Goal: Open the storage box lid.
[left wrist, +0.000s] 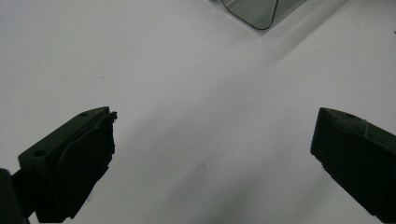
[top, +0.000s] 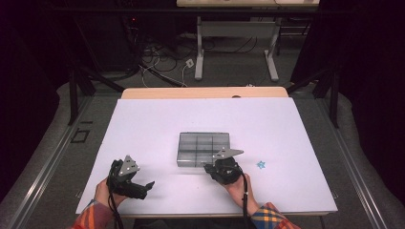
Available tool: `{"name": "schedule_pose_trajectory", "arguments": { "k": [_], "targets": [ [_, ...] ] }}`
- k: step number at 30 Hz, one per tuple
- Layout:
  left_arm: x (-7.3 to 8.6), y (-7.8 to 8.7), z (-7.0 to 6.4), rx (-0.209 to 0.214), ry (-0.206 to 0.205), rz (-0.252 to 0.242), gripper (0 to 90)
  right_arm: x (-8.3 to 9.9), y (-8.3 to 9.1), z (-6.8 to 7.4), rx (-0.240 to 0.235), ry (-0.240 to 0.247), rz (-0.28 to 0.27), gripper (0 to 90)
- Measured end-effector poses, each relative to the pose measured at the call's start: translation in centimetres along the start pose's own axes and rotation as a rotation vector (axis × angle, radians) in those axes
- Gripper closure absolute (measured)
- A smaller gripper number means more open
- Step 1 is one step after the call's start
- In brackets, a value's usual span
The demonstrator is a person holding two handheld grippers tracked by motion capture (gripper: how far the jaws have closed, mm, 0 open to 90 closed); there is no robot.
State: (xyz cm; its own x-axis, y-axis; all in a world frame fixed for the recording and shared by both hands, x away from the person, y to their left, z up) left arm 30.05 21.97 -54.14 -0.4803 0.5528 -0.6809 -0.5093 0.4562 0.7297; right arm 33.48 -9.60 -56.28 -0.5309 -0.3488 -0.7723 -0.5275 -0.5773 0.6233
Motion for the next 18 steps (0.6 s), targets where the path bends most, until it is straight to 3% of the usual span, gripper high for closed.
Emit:
{"name": "schedule_pose_trajectory", "arguments": {
  "k": [4,13,14,15,18],
  "targets": [
    [-0.04,0.14,0.02,0.013,-0.003,0.018,0.0,-0.16,0.38,0.04,0.0,0.013,0.0,86.2],
    [-0.24,-0.04,-0.13,-0.002,-0.011,-0.003,0.0,-0.3,0.51,0.08,0.002,0.007,-0.025,86.2],
    [-0.35,0.11,-0.11,0.01,-0.02,0.022,0.0,-0.34,0.5,0.1,0.004,-0.001,-0.036,86.2],
    [-0.39,-0.1,-0.23,-0.003,-0.017,-0.002,0.0,-0.38,0.5,0.03,0.005,0.005,-0.043,86.1],
    [-0.77,-0.14,-0.36,-0.004,-0.034,0.008,0.0,-0.49,0.7,0.01,0.004,0.004,-0.026,86.1]
  ]
}}
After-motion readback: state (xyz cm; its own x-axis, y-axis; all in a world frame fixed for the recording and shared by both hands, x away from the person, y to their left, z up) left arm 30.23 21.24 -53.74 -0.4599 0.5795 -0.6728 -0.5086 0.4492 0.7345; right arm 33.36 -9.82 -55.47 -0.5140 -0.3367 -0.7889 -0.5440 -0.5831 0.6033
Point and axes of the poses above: each handheld gripper's, and its own axes: y roughly backward along the jaws, x roughly out of its underside, z roughly to its left, the point moved 2 cm from there along -y, roughly forward along the jaws, and after that the axes turned 3 degrees about x, right-handed, at the moved point
